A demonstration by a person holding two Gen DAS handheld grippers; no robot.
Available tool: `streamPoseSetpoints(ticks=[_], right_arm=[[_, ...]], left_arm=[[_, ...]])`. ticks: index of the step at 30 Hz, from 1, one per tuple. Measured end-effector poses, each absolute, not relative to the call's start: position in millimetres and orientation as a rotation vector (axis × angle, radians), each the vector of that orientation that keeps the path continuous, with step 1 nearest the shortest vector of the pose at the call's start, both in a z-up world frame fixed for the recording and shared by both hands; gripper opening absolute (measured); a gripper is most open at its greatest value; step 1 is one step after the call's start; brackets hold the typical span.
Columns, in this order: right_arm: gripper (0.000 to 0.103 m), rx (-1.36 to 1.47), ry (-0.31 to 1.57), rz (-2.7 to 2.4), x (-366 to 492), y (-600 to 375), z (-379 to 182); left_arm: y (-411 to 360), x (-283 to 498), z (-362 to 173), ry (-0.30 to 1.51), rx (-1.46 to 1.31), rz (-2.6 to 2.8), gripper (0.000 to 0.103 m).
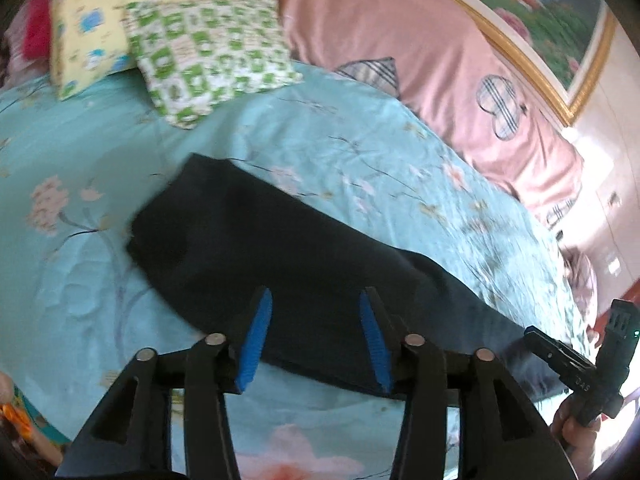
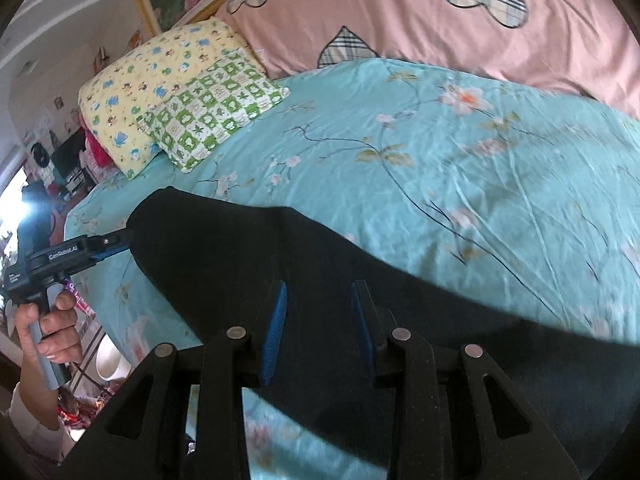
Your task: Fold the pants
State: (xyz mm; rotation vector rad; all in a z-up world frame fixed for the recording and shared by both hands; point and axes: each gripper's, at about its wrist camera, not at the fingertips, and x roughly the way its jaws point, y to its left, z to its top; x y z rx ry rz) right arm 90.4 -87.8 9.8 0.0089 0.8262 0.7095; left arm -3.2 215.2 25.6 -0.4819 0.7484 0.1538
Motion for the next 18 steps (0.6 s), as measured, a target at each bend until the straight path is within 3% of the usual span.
streamPoseSetpoints(ticks=[3,6,18], right_arm=[[0.035,0.027,0.824,0.683,80.7,-104.9,9.1],[0.046,0.07,0.838,0.658,72.7,-125.1,5.9],[0.046,0.237,0.819,0.527,36.0,-206.8,0.4]], left_arm=[[195.5,8.1,25.1,0.761,-0.472,0.1,0.049],[170.2,21.2,22.7,0.787,-0.449,0.04,0.049],[72.8,60.7,26.3,0.848,-0.305,-0.148,0.051]])
